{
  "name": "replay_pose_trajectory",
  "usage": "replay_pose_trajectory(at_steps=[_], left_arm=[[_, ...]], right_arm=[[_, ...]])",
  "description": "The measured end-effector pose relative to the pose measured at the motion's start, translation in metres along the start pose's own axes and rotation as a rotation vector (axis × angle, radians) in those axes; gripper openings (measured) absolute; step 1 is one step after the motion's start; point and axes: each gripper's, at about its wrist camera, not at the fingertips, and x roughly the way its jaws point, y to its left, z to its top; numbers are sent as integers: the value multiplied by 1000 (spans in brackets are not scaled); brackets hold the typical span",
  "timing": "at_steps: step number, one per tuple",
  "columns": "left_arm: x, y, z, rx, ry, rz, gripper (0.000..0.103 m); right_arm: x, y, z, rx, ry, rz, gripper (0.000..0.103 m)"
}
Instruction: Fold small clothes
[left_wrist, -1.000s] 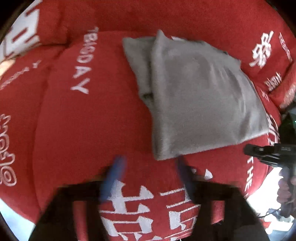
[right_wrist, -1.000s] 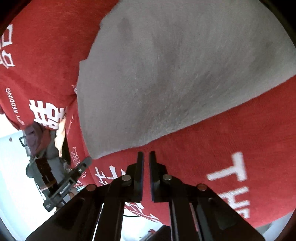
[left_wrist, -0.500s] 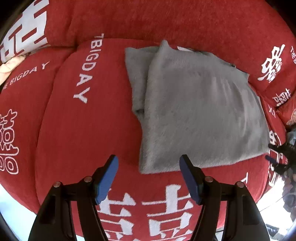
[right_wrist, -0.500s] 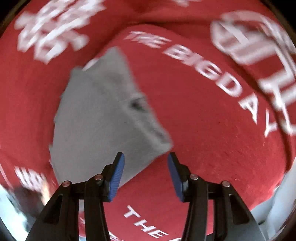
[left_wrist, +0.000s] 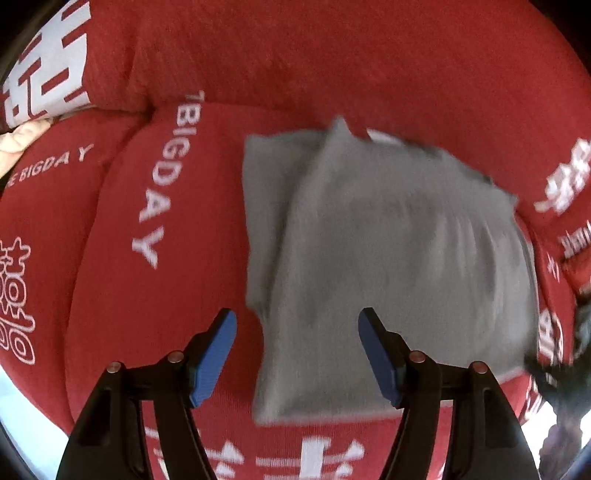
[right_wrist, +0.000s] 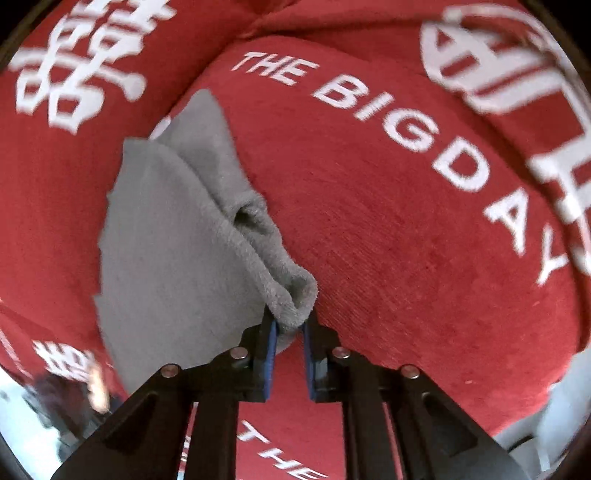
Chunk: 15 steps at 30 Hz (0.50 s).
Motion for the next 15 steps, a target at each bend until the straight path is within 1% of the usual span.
replay_pose_trajectory(at_steps=[2,4,7,8,9,11,15], left_arm=[[9,0,17,-10,-16,35,69],[22,-3,29,8,-27,84,69],[40,-3,32,19,4,159,69],[46,-1,29,15,22,169,69],[47,1,28,11,23,166,71],[44,6,23,0,21,156,71],[37,9,15,12,36,178,71]], right_arm=[[-8,12,-3,-58,-17,-42,18],[-16,28,-8,-132,-50,-78,18],[-22,45,-15,-204,-83,-104,18],[-21,50,-15,-214,-84,-104,18],[-20,54,-15,-226,-80,-105,18],[-19,56,-15,-243,-72,-120,18],[-15,46,-12,-214,-44,-137,18]])
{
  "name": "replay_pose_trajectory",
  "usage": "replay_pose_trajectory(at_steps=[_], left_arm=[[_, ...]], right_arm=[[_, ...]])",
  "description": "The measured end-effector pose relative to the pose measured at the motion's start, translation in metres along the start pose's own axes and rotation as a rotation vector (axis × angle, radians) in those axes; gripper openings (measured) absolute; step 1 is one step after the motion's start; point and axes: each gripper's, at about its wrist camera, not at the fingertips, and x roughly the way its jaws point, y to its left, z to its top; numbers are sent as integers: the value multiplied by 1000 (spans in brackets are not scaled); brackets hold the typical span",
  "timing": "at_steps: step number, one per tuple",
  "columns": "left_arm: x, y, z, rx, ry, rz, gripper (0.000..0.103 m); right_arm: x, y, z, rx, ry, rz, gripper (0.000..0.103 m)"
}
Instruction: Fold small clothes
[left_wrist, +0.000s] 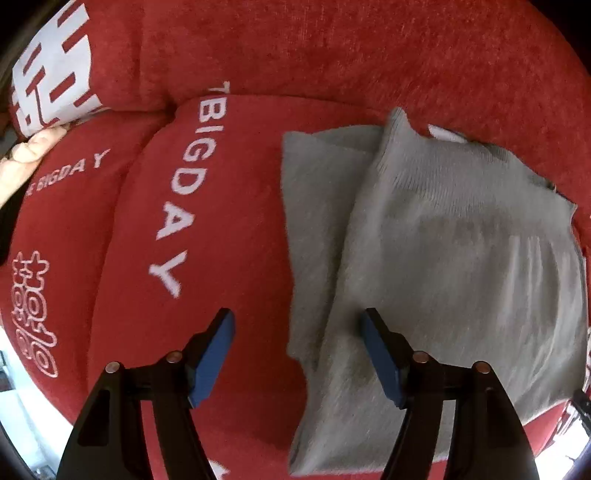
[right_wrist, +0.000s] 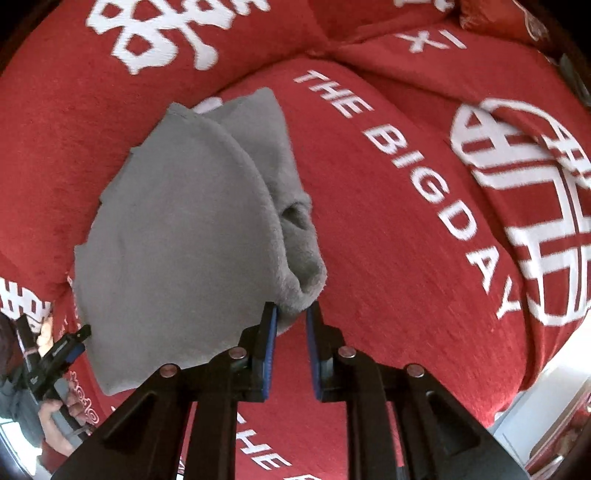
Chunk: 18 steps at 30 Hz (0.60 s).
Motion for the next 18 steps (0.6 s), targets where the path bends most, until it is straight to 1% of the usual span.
replay_pose_trajectory(at_steps=[1,3,4,5,10,14,17,18], left_arm=[[-4,-1,-2,13,0,11,71],[-9,-2,-7,27,4,20,71],[-11,-3,-9,32,11,17,71],[-13,-4,-11,32,18,12,71],[-23,-6,-23,42,33,-15,71],[-24,-5,-29,43,46,-23,71],[-26,-4,-34,48,36,-8,71],[-27,-3,-35,49,29,0,75]], right_arm=[[2,-2,-1,10,5,-3,18],[1,-8,-5,23,13,-13,23],[-1,-10,-7,22,14,-18,33],[-1,-9,-8,20,16,-20,39],[-5,2,-17,-22,16,0,40],[-2,18,-22,-63,37,54,43],[4,27,-23,-63,63,102,43],[6,29,-24,-62,71,115,43]])
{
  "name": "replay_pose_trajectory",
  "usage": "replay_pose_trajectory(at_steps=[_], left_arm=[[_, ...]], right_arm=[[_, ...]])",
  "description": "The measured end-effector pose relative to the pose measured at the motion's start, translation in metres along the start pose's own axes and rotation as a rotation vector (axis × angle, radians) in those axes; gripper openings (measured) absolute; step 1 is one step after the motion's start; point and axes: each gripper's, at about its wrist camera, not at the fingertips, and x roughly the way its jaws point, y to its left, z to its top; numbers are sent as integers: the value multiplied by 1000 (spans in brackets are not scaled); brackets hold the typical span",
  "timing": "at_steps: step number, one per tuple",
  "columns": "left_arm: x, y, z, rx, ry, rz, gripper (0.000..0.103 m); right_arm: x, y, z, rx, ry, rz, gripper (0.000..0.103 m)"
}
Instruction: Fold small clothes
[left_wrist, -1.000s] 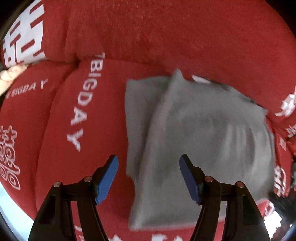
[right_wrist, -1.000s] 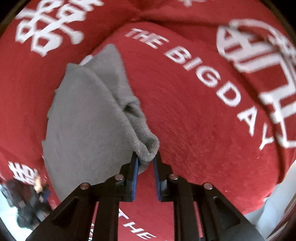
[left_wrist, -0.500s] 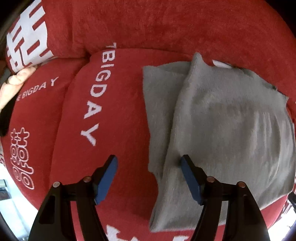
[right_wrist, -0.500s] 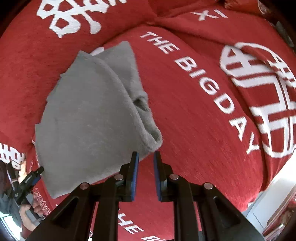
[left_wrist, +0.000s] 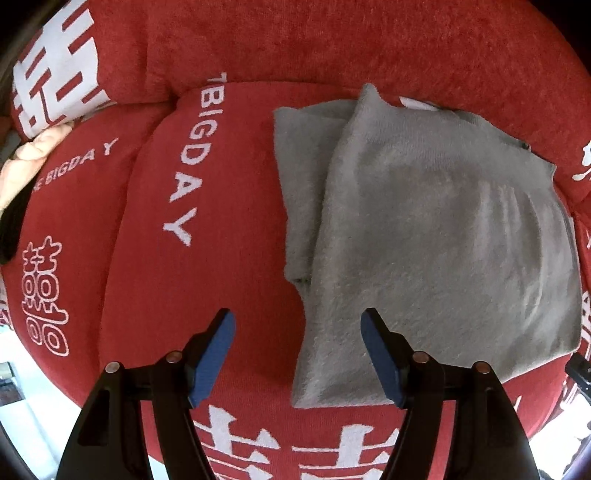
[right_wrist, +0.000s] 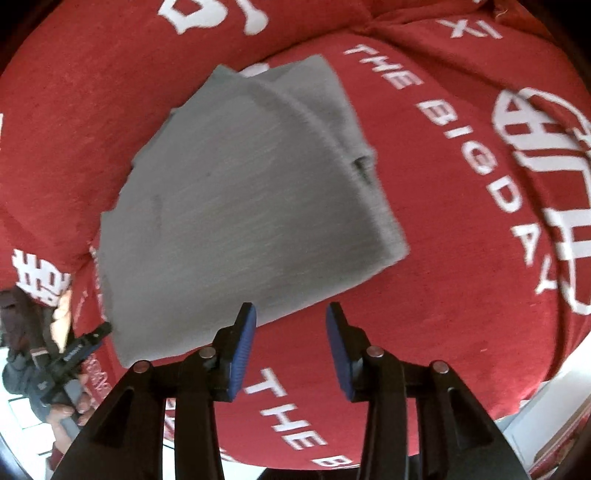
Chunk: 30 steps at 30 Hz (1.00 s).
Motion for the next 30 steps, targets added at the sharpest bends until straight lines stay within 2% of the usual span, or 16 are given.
replay_pose_trajectory(at_steps=[1,3,8,14,16,19,25,28,30], left_arm=[[0,3,0,0,-3,2,92],[-3,4,-2,-3,-17,0,99],[-2,11,-11,0,0,-15,99],[10,34,-33,-55,42,-36,99],[16,43,-41,-84,72,-64,99],[24,59,-54,-151,120,-150,99],[26,84,-73,-306,119,-275,99],[28,82,-78,-315,117,-279,99],[27,78,-81,-326,111,-311,99]], right_arm=[[1,3,-1,-2,5,11,43],[4,8,-3,-14,14,25,46],[12,18,-10,-17,46,63,53],[25,44,-23,-97,71,142,53],[31,53,-28,-126,95,168,54],[43,68,-36,-147,151,214,55],[71,93,-51,-138,244,291,56],[84,104,-58,-135,272,317,57],[93,111,-62,-135,292,337,56]])
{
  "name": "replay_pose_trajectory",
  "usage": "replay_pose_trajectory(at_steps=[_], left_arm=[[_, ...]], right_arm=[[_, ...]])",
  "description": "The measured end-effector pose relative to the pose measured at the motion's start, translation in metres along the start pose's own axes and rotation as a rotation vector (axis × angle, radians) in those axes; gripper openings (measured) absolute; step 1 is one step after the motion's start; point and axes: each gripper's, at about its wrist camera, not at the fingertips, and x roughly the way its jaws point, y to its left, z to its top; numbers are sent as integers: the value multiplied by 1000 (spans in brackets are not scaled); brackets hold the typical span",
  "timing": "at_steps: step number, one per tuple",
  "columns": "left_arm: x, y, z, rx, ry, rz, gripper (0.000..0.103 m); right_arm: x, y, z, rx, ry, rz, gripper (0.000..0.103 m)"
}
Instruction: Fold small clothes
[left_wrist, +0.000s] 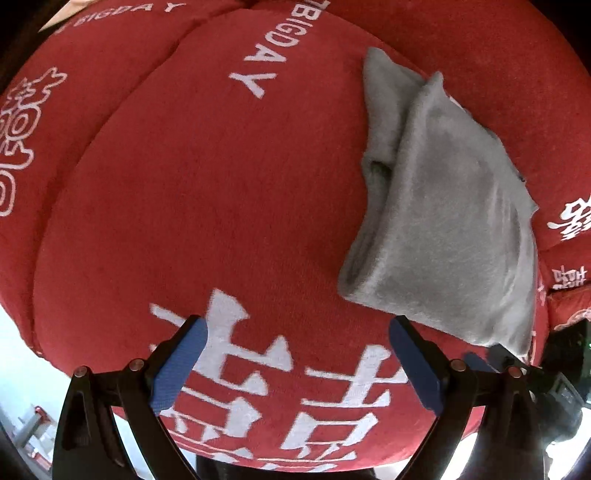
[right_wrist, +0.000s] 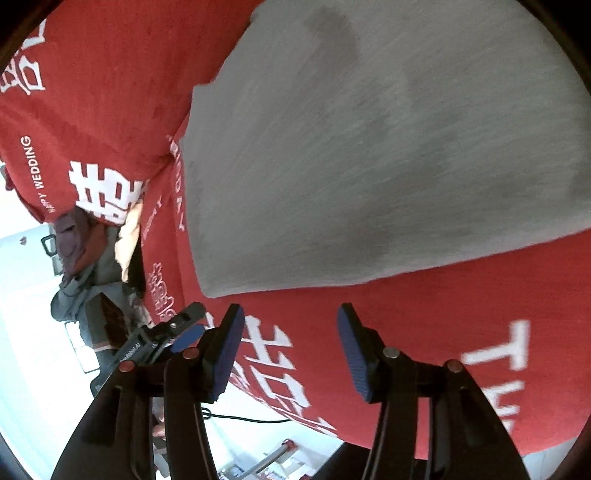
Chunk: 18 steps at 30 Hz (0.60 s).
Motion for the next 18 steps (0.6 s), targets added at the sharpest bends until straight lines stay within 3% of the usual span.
replay_pose_trajectory(at_steps=[11,12,14,18], left_arm=[[3,-6,-15,-167,-49,-274,99],[2,-7,-14,-176,-44,-290,99],[4,-13,-15,-189,-37,-316,99],[7,-31,-14,-205,-52,-393,99]], right_arm=[[32,-12,15,181,-92,200,55],[33,-13,15,200,-96,212,50],[38,-18,18,240,-79,223,9],[42,-24,24,301,-69,302,9]])
